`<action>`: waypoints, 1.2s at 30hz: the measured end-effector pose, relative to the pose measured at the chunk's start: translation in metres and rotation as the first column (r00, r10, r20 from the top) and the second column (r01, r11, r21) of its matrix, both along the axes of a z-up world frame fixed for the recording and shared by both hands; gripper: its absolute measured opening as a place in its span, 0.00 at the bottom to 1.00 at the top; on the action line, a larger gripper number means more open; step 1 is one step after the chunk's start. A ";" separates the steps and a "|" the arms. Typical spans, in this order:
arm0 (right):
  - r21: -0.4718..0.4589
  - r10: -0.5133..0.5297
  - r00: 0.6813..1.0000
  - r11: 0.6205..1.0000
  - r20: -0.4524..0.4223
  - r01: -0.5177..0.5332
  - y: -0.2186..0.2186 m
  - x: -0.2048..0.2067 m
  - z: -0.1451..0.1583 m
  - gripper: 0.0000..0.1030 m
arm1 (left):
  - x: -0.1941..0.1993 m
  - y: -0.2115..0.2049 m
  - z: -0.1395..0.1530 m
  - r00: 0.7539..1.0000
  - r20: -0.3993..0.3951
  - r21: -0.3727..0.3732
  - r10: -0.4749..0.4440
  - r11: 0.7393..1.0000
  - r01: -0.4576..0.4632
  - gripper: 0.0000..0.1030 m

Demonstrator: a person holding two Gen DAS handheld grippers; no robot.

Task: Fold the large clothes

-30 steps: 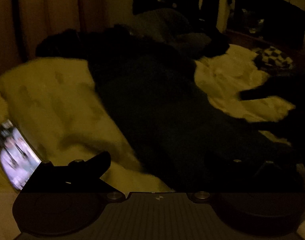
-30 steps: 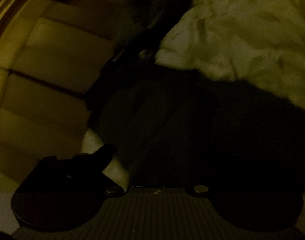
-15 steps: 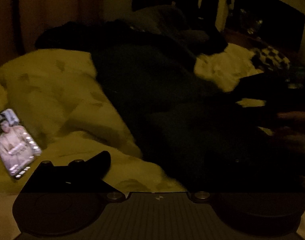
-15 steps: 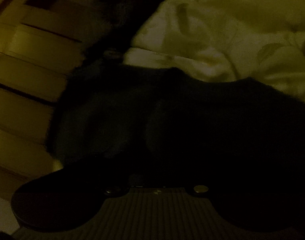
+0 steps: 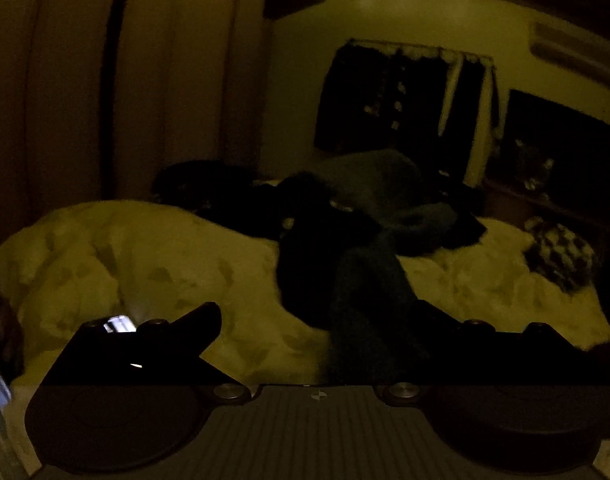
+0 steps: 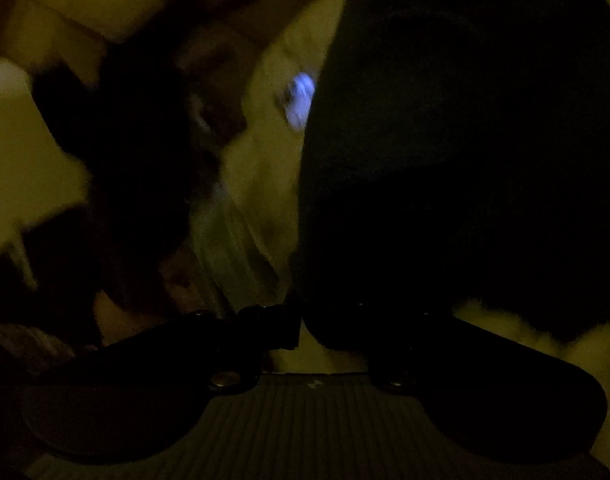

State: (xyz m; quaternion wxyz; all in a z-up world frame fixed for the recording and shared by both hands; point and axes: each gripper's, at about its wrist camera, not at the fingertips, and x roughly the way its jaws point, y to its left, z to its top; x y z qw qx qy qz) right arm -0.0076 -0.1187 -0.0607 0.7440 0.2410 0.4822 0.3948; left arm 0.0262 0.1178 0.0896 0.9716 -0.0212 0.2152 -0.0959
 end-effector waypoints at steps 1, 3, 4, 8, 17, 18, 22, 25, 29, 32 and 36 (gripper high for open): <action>0.024 0.008 1.000 1.000 -0.004 -0.008 0.002 -0.004 -0.002 0.17 | -0.001 -0.005 -0.001 1.000 -0.009 0.016 -0.022 1.000 0.022 1.00; 0.056 0.028 1.000 0.998 -0.002 -0.028 0.005 0.000 0.001 0.17 | -0.001 -0.017 -0.004 0.997 -0.024 0.043 -0.069 0.997 0.070 1.00; 0.022 0.039 0.999 0.999 0.036 -0.040 0.008 -0.006 0.009 0.17 | -0.001 -0.024 -0.008 0.996 -0.034 0.058 -0.087 0.994 0.089 1.00; 0.035 -0.013 0.998 0.999 0.064 0.011 -0.010 -0.001 0.022 0.43 | -0.001 -0.047 -0.017 0.989 -0.034 0.129 -0.141 0.981 0.144 1.00; -0.014 -0.545 0.835 0.837 0.073 0.547 -0.119 0.051 0.030 0.65 | 0.011 -0.069 -0.038 0.981 -0.102 0.178 -0.165 0.967 0.181 1.00; -0.062 -0.594 0.802 0.800 0.060 0.597 -0.127 0.060 0.023 0.63 | 0.011 -0.070 -0.043 0.978 -0.123 0.170 -0.169 0.967 0.188 1.00; -0.216 -0.695 0.719 0.699 0.020 0.682 -0.141 0.101 -0.021 0.44 | 0.005 -0.072 -0.061 0.967 -0.169 0.179 -0.190 0.959 0.220 1.00; -0.154 -0.706 0.707 0.702 -0.025 0.695 -0.132 0.119 -0.037 0.13 | 0.003 -0.071 -0.068 0.965 -0.183 0.211 -0.190 0.951 0.227 1.00; 0.083 -0.612 0.789 0.791 0.058 0.607 -0.103 0.115 -0.003 0.10 | 0.001 -0.053 -0.050 0.989 -0.104 0.210 -0.102 0.970 0.122 1.00; 0.317 -0.426 0.904 0.863 0.036 0.394 -0.053 0.108 0.022 0.10 | -0.001 -0.024 -0.016 1.000 0.005 0.132 0.000 0.991 0.000 1.00; 0.443 -0.056 0.998 0.896 0.025 0.039 0.018 0.093 0.032 0.12 | 0.002 0.013 0.023 0.989 0.115 0.035 0.094 0.995 -0.098 1.00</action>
